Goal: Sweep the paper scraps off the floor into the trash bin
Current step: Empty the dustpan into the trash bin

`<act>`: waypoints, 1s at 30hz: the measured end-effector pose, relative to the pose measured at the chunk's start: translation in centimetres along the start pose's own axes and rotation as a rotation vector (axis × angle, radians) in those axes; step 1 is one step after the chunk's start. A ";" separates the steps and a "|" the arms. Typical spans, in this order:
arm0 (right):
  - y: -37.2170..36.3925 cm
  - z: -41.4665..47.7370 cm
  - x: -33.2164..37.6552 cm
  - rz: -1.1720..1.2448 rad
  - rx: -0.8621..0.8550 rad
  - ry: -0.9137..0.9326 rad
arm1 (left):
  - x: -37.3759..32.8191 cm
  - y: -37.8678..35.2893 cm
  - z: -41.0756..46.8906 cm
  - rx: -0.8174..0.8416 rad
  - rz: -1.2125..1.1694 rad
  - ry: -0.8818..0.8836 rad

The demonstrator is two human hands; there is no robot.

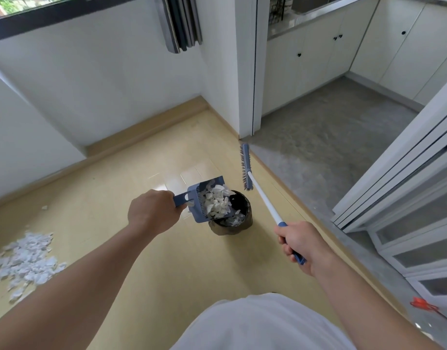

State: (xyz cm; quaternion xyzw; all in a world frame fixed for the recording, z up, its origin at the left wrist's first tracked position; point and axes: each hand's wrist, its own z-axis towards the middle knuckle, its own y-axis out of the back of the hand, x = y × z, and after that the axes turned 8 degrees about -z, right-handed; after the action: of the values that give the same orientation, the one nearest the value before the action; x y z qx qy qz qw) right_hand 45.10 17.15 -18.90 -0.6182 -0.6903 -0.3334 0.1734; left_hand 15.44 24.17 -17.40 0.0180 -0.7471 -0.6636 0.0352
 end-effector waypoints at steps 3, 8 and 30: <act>-0.2 0.1 -0.1 -0.009 0.002 -0.003 | 0.1 -0.1 0.1 0.004 0.009 -0.017; -0.4 0.1 -0.1 -0.022 -0.006 -0.011 | 0.0 0.0 0.3 0.005 -0.018 -0.020; -0.2 -1.0 -0.2 -0.036 -0.006 -0.020 | 0.0 0.9 0.0 -0.020 0.012 -0.047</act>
State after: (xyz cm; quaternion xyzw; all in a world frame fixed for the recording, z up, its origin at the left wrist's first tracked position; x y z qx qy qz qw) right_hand 44.76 16.33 -18.41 -0.6095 -0.7020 -0.3325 0.1587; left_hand 15.41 24.29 -16.51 -0.0025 -0.7412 -0.6709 0.0220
